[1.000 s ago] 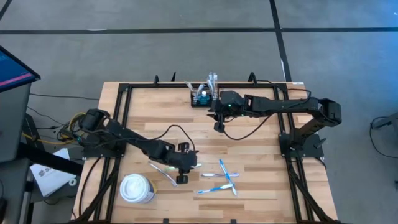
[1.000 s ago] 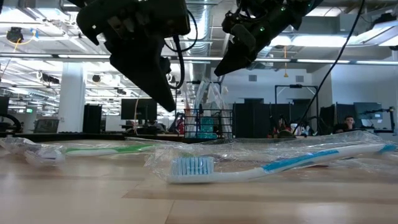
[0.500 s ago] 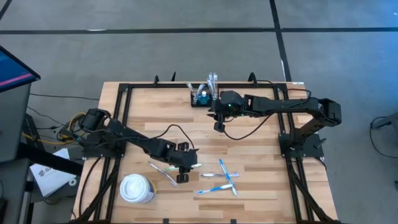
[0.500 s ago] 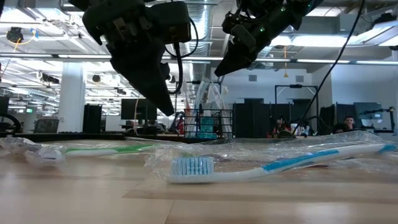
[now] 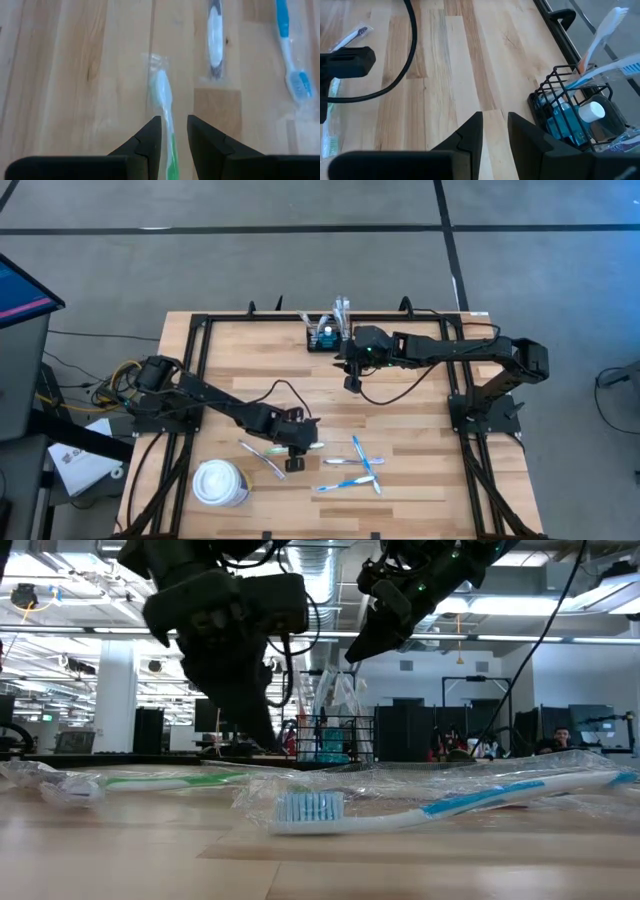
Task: Pick & Place toothbrushing station
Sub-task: Put the green toothbrush into the mesh organizer
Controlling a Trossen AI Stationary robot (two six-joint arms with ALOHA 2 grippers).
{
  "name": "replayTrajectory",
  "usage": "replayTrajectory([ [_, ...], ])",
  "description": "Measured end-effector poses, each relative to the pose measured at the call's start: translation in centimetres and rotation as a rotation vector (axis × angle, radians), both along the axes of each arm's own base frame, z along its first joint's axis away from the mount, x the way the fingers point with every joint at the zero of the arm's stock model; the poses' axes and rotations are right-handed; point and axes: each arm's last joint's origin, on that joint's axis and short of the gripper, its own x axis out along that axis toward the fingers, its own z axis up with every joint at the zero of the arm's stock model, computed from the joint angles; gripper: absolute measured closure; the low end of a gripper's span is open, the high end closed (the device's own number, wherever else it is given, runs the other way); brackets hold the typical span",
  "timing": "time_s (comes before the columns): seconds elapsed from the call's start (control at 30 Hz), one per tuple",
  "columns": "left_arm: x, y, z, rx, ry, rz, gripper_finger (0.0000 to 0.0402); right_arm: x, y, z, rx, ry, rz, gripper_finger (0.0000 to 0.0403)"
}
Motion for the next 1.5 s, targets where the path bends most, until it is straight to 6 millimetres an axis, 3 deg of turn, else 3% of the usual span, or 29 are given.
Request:
replayTrajectory([
  [0.3, -0.2, 0.2, -1.3, -0.007, 0.020, 0.003, 0.0313, 0.0, 0.0, 0.0, 0.000, 0.000, 0.000, 0.0321],
  [1.03, -0.4, 0.3, -2.0, -0.035, -0.023, 0.017, 0.0312, 0.0, 0.0, 0.0, 0.000, 0.000, 0.000, 0.0321],
  [1.37, 0.0, 0.4, -1.7, 0.004, -0.085, 0.047, 0.0232, 0.0, 0.0, 0.0, 0.000, -0.001, 0.000, 0.0321],
  [1.5, 0.1, 0.4, -1.6, 0.013, -0.099, 0.039, 0.0220, 0.0, 0.0, 0.0, 0.000, -0.001, 0.000, 0.0321],
])
